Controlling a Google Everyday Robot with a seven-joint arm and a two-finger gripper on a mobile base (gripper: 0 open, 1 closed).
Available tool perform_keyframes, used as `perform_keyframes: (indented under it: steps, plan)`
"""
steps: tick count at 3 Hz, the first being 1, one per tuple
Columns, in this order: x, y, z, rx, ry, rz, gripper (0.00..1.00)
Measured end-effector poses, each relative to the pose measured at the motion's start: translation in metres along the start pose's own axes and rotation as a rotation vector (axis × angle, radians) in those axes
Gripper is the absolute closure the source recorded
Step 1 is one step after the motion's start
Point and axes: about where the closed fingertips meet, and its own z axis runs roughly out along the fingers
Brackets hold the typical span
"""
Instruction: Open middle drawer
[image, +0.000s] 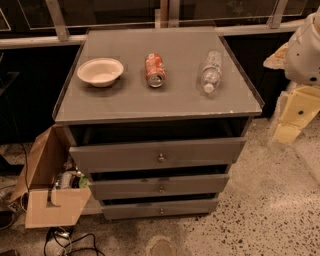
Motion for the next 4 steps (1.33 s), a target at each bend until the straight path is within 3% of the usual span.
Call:
perform_keyframes:
  steps: [1, 2, 3, 4]
  plan:
    - [0.0, 0.0, 0.0, 0.0, 0.0, 0.0, 0.0]
    - [0.012, 0.02, 0.016, -0.032, 0.003, 0.013, 0.0]
    - [0.031, 0.054, 0.058, -0.117, -0.011, 0.028, 0.0]
    - [0.045, 0.097, 0.118, -0.256, -0.03, 0.047, 0.0]
